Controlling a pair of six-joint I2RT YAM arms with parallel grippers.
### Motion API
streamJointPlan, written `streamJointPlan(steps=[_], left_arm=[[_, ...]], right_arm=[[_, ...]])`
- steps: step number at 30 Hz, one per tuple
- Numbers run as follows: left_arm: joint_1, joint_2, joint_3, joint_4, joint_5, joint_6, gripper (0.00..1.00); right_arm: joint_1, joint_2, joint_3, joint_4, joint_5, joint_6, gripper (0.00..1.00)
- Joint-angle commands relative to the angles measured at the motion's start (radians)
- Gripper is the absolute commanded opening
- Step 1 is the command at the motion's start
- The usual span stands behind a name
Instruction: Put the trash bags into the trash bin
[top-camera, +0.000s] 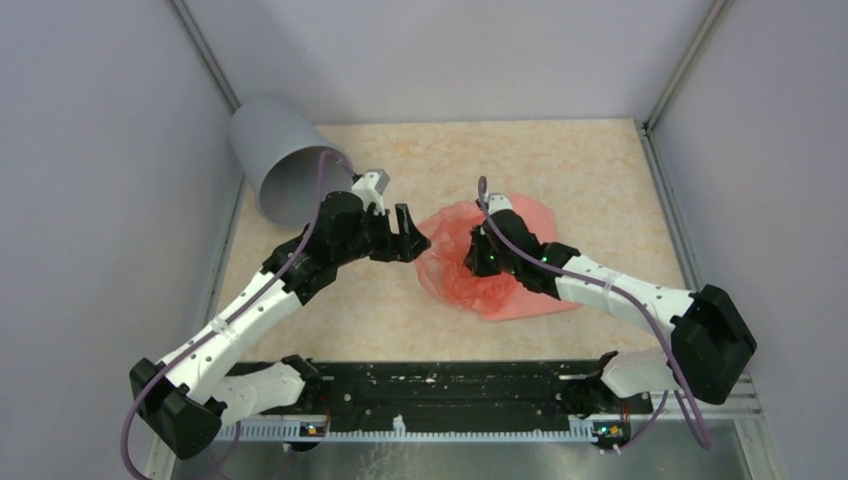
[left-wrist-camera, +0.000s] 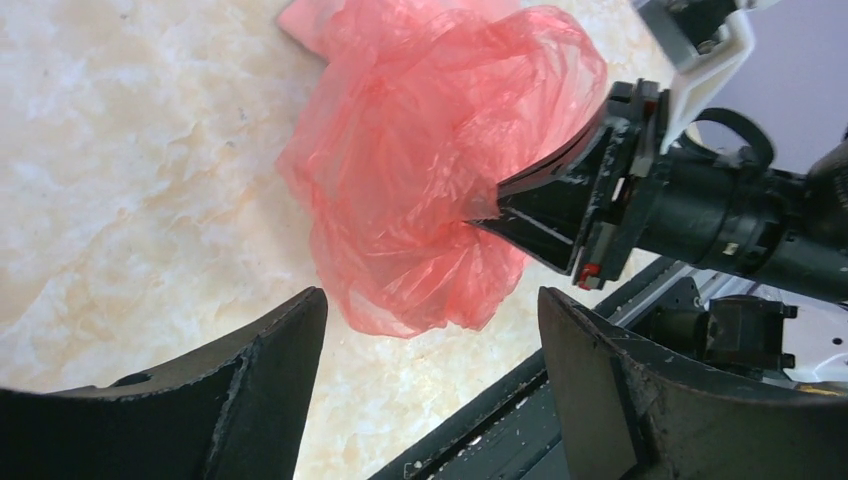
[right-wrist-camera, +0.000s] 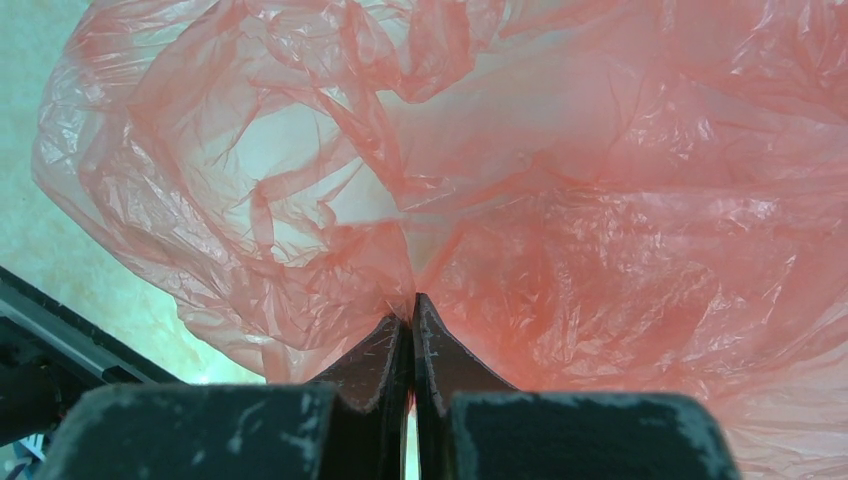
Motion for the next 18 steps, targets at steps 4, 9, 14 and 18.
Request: streamJointPlan(steps=[4,9,14,18], left_arm=[[0.015,-0.077,-0.089,0.003,-0.085,-0.068,0.83],[0.038,-0.101,-0.156,0.053,-0.053,-0.097,0.77],[0.068,-0.091,-0.221,0.127,-0.01,-0.103,0.72],[0.131,-0.085,-0.298,0.232,0.077,-0.111,0.67]], right_arm=[[-0.023,-0.061,0.012,0.046,-0.021,0.025,0.0],[-0.027,-0.071,0.015,0.046,-0.046,0.036,0.0],[-0.028,-0.085,0.013,0.034,-0.039,0.038,0.0],[-0.029,-0.108,0.0,0.022,-0.029,0.044,0.0]])
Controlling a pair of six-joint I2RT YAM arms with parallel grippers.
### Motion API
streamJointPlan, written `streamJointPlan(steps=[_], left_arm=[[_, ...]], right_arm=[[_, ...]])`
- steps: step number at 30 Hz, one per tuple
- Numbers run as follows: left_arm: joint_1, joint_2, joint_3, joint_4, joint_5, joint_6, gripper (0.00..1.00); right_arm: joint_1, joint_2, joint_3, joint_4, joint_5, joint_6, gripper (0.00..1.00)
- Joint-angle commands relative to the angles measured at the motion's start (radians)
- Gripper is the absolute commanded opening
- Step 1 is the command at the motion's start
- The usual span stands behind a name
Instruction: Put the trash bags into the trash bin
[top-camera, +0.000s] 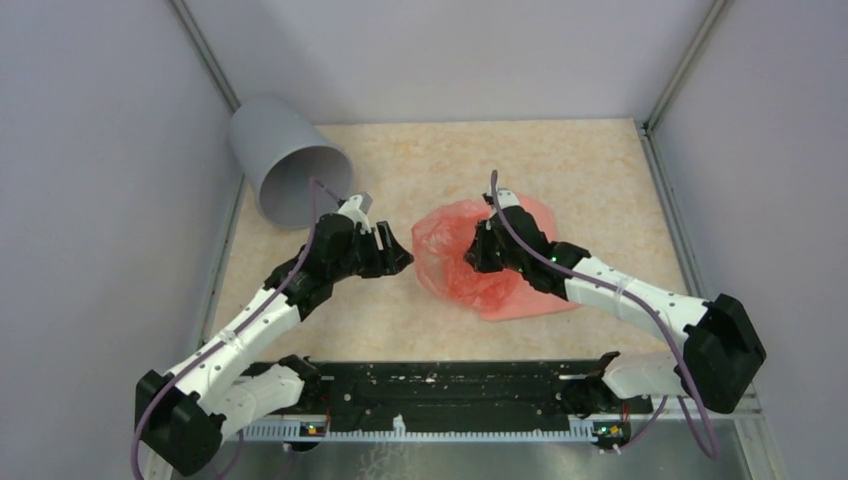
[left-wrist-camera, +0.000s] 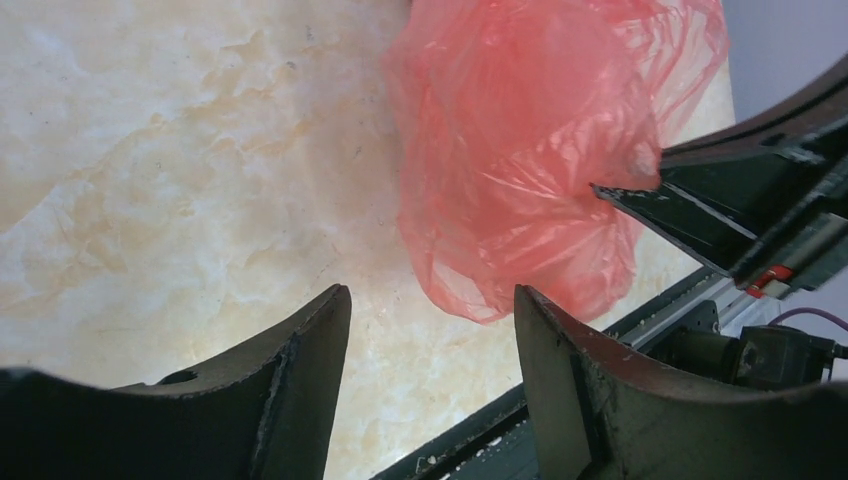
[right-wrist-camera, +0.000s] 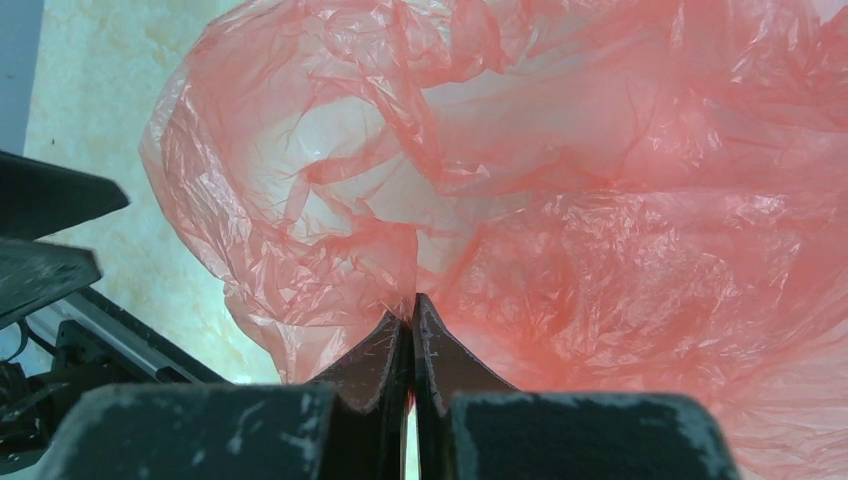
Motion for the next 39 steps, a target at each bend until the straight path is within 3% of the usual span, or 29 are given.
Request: streamJointPlan(steps=[1,6,30,34,39], left_arm=[[0.069,0.006,-0.075,0.19,0.133,-0.028,0.66],[0.09,0.024,-0.153,0.398,0.238,-0.073,0.65],[0.097,0.287,-0.269,0.835,0.39,-0.258,0.53],[0.095,0.308,-0.283,0.903,0.404,-0.285,0.46],[0.094,0.298,-0.264,0.908,0.414,-0.291,0.22]], right_arm=[[-0.011,-0.061,-0.003,0.011,0.008,0.013,0.0],[-0.017,-0.067,-0.009,0.007,0.001,0.015,0.0],[-0.033,-0.086,-0.026,0.017,-0.016,0.03,0.0],[-0.033,-0.057,-0.018,0.037,-0.03,0.03,0.0],[-0.033,-0.017,-0.006,0.048,-0.016,0.024,0.0]])
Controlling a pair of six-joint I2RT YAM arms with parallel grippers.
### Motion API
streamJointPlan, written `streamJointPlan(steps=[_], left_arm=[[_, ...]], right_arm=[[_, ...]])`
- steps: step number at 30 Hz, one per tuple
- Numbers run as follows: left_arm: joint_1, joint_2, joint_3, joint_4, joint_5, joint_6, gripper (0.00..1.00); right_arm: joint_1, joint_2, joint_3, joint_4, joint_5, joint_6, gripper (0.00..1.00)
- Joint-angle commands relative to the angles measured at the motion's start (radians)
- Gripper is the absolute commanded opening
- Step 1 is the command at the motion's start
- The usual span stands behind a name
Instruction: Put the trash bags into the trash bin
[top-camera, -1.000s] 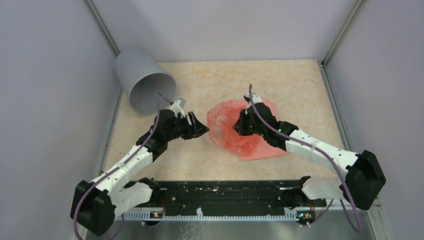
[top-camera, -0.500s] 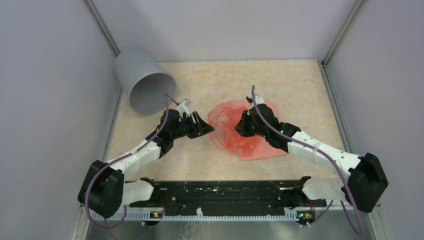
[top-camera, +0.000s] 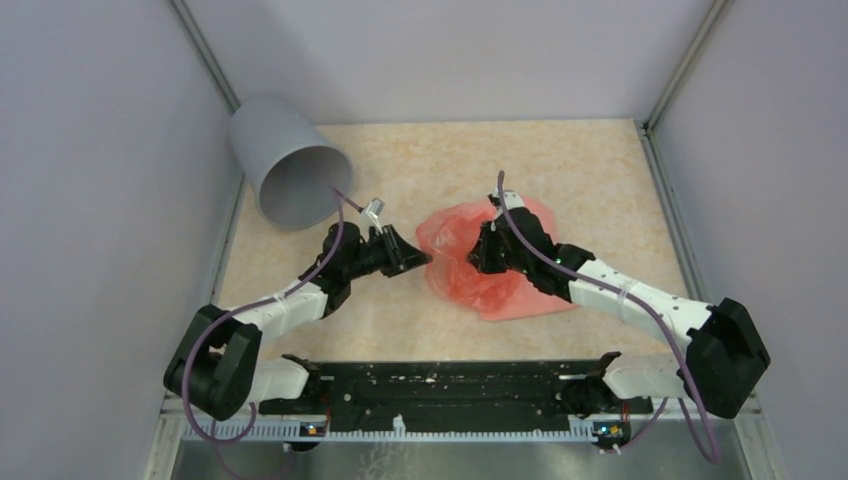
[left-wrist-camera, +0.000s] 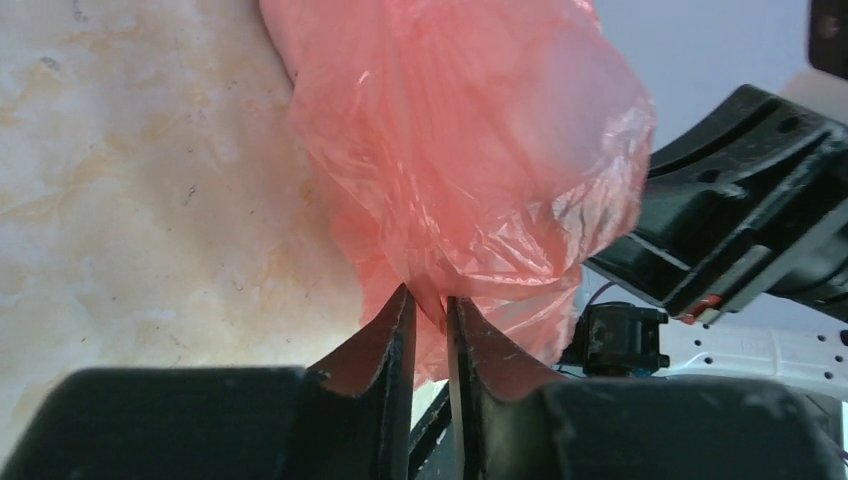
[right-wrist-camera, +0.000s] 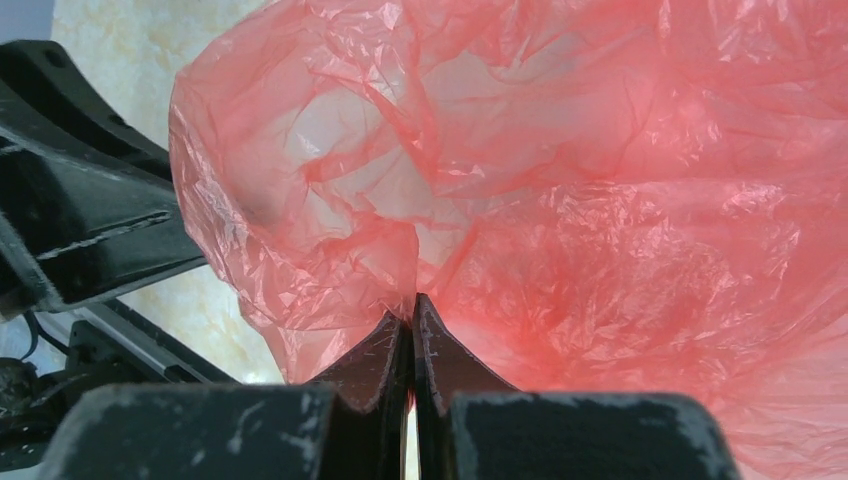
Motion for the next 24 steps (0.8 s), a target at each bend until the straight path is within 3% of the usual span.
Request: streamJointPlan(steps=[1,5,9,16,24], left_arm=[[0.001,-0.019,0.024,0.088,0.023,0.004,0.16],[-0.004,-0.09,0.101,-0.131,-0.016,0.078,0.0],[-0.008,-0.148,0.167,-0.298,-0.031,0.142,0.0],[-0.041,-0.179,0.233,-0.399,0.012,0.181,0.0],[-0.044,-0.215,0.252,-0.573,-0.122,0.269,0.0]], right_arm=[[-0.012,0.037,0.026,0.04,0.016,-0.001,0.0],[-0.011,0.095,0.021,0.054,0.063,-0.014,0.0],[-0.009,0.195,0.024,0.111,0.048,-0.015,0.0],[0.025,0.354,0.064,0.14,0.083,-0.014,0.0],[0.033,0.331,0.085,0.113,0.097,-0.024,0.0]])
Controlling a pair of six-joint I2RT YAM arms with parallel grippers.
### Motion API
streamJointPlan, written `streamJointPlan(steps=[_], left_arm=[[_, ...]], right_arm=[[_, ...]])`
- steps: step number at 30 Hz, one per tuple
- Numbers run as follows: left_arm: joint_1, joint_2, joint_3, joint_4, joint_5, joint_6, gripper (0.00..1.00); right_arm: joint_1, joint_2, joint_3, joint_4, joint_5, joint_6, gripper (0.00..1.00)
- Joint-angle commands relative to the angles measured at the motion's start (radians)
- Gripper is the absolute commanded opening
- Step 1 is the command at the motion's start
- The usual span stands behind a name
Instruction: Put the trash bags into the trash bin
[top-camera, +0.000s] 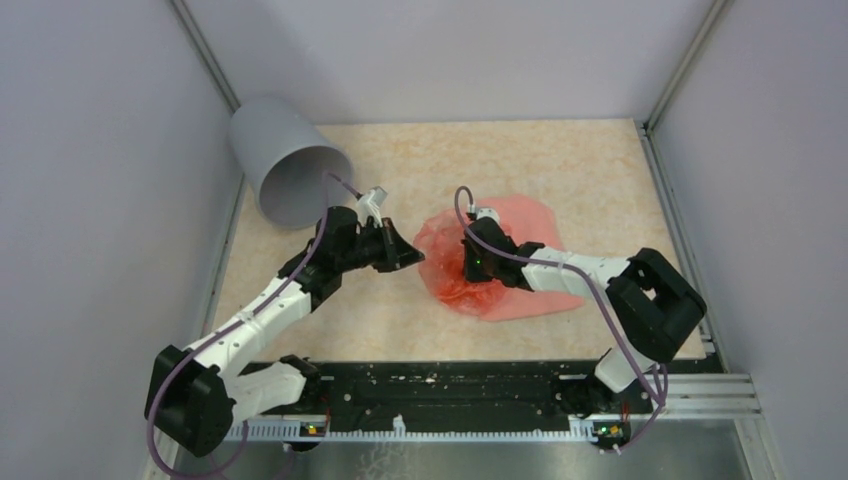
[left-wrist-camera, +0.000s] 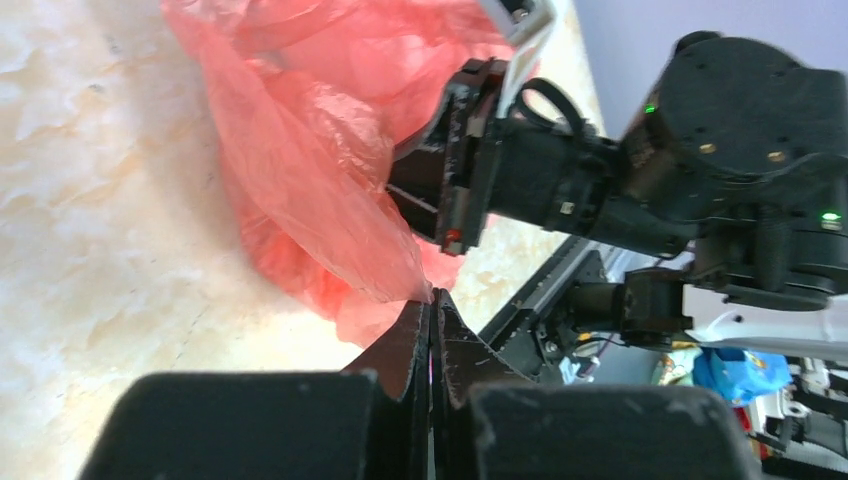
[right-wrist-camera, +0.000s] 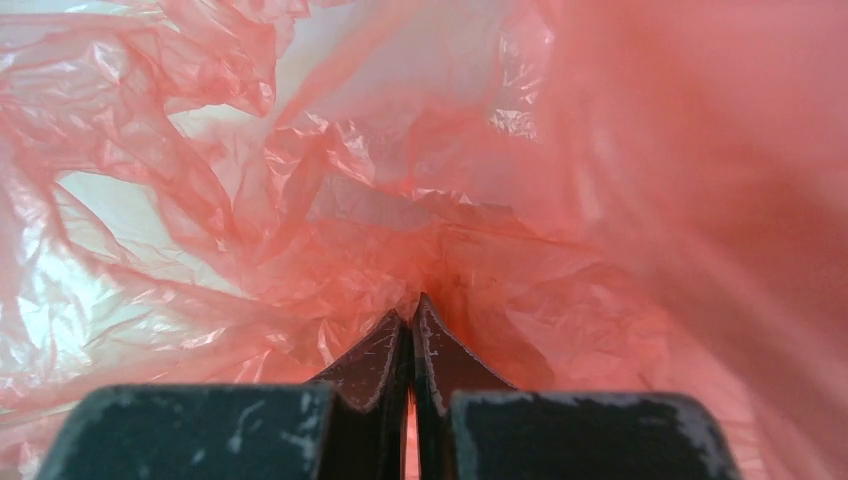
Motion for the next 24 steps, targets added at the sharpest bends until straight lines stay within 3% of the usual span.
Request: streamJointPlan(steps=[1,3,7,11,16,24], left_arm=[[-0.002,-0.033,0.03,-0.088,-0.074,0.063,0.0],[-0.001,-0.026,0.028,-0.123,-0.099,0.068,0.0],[-0.002,-0.02,0.01,-0.181,-0.189,0.082,0.0],[-0.001,-0.028,0.004,-0.212,-0.251,0.086,0.0],[0.0,-0.028,0.015,-0.21,-0.244,0.106,0.0],[0.0,-0.051,0.125,-0.196,-0.172,0.102,0.0]], right_arm=[[0.012,-0.044,0.071,0.014,0.022,-0.025,0.0],[0.026,-0.074,0.076,0.002,0.022,-0.035,0.08],[0.07,-0.135,0.108,-0.05,0.045,-0.061,0.33],[0.104,-0.189,0.16,-0.112,0.072,-0.087,0.48],[0.106,-0.179,0.225,-0.124,0.07,-0.112,0.46],[0.106,0.025,0.25,-0.02,0.026,-0.089,0.25]])
